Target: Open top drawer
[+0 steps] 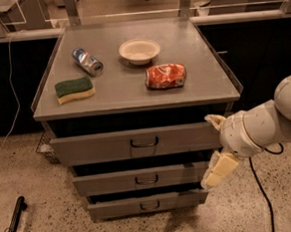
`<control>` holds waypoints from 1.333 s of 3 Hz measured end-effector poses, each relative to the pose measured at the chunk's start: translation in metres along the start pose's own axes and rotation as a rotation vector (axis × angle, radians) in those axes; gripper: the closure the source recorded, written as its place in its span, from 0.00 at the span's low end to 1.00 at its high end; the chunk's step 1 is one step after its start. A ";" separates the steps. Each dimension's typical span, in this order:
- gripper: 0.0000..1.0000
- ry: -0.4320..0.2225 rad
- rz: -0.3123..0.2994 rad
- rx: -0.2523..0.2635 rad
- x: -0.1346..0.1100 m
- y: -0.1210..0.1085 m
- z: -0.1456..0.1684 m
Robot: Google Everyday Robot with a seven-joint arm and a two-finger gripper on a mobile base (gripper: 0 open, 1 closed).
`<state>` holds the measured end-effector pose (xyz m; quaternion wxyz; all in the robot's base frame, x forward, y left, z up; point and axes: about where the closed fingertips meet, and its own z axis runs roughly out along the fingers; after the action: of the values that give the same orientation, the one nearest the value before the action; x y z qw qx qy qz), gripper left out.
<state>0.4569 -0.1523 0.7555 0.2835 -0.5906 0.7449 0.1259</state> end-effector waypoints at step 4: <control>0.00 -0.038 -0.045 -0.044 -0.008 -0.040 0.082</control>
Offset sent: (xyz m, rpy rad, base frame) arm 0.0688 0.0145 -0.0417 0.0122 -0.0039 0.0707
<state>0.5182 -0.1135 0.7003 0.2872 -0.6107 0.7232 0.1469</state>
